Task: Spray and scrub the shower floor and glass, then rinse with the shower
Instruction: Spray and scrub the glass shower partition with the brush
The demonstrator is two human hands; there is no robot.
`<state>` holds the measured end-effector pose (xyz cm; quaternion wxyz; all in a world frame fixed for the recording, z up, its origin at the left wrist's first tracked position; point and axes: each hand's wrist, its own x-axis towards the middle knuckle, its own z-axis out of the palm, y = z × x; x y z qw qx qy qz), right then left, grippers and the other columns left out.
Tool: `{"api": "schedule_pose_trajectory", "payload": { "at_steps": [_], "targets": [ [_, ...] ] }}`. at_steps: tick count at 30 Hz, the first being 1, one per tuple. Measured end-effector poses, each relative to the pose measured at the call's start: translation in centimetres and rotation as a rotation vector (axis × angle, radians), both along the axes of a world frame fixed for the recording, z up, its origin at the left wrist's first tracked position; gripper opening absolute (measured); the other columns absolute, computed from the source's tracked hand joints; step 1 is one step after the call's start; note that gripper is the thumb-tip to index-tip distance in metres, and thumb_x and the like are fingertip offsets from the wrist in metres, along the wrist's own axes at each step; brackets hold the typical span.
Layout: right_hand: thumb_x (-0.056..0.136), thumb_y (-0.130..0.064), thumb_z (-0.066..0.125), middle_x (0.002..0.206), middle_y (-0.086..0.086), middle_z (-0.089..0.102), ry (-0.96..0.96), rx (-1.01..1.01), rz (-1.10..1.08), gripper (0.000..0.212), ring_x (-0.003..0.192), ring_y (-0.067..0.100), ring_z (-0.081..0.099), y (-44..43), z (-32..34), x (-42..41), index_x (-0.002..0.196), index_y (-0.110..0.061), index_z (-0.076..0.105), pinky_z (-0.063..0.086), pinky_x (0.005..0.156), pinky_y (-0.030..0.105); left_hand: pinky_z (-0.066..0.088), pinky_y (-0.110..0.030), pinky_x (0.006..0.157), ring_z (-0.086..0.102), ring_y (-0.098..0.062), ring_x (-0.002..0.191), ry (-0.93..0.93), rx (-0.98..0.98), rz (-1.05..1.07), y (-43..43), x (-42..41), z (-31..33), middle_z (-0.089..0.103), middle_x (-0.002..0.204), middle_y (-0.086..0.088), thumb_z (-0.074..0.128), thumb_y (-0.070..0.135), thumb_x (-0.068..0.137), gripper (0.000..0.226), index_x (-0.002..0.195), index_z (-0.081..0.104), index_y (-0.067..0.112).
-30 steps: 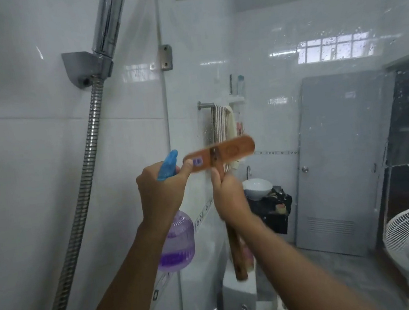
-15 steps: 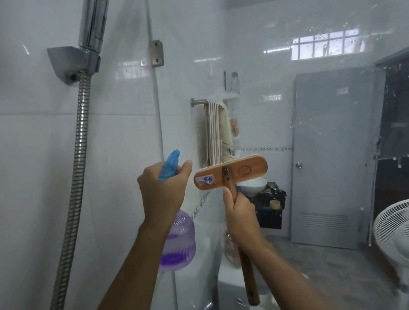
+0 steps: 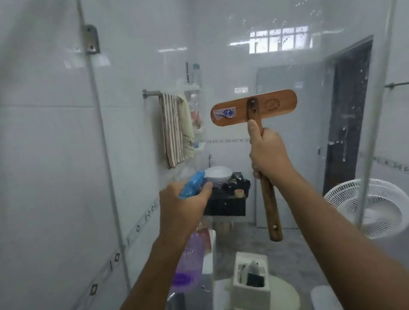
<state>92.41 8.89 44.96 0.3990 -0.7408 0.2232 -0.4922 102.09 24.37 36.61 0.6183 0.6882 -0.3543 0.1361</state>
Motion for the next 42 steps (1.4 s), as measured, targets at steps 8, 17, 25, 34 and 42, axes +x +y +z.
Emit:
{"api": "schedule_pose_trajectory", "payload": {
  "at_steps": [8,17,25,34,42],
  "targets": [
    [0.104,-0.054,0.035,0.063,0.004,0.051,0.088,-0.047,0.012,0.049,0.058,0.021,0.052,-4.3,-1.3,-5.3,0.076,-0.018,0.053,0.057,0.065,0.054,0.037,-0.013,0.041,0.049,-0.004,0.039,-0.039,-0.025,-0.09,-5.2,-5.1,-1.2,0.049,0.042,0.013,0.082,0.031,0.082,0.043,0.053,0.051,0.025],
    [0.104,-0.054,0.033,0.065,0.003,0.052,0.071,-0.1,0.056,0.046,0.059,0.018,0.053,-7.2,-1.5,-7.0,0.08,-0.02,0.053,0.058,0.068,0.047,0.04,-0.013,0.043,0.049,-0.008,0.04,-0.062,-0.074,-0.046,-9.0,-7.5,-2.2,0.051,0.048,0.007,0.081,0.035,0.081,0.038,0.057,0.054,0.025],
    [0.102,-0.056,0.034,0.077,-0.009,0.063,0.096,0.006,0.087,0.04,0.068,0.001,0.06,-7.6,-15.7,-10.0,0.1,-0.028,0.062,0.049,0.062,0.018,0.041,-0.008,0.05,0.056,-0.006,0.048,-0.122,-0.147,-0.024,-10.0,-9.0,-4.3,0.057,0.055,0.01,0.08,0.031,0.084,0.026,0.07,0.064,0.017],
    [0.104,-0.05,0.037,0.069,-0.009,0.059,0.012,0.004,0.12,0.039,0.056,-0.003,0.055,-8.9,-13.0,-10.6,0.097,-0.021,0.063,0.042,0.05,0.013,0.043,-0.011,0.048,0.055,-0.008,0.047,-0.093,-0.174,-0.022,-11.8,-11.1,-4.8,0.055,0.055,0.008,0.077,0.034,0.084,0.026,0.071,0.063,0.017],
    [0.106,-0.045,0.038,0.062,-0.008,0.05,-0.049,-0.03,0.075,0.035,0.046,-0.004,0.05,-10.7,-11.7,-12.6,0.089,-0.021,0.056,0.038,0.044,0.011,0.045,-0.008,0.047,0.063,-0.002,0.052,-0.098,-0.198,-0.05,-13.0,-12.9,-3.8,0.06,0.061,0.01,0.076,0.031,0.085,0.023,0.079,0.066,0.011]
  ]
}}
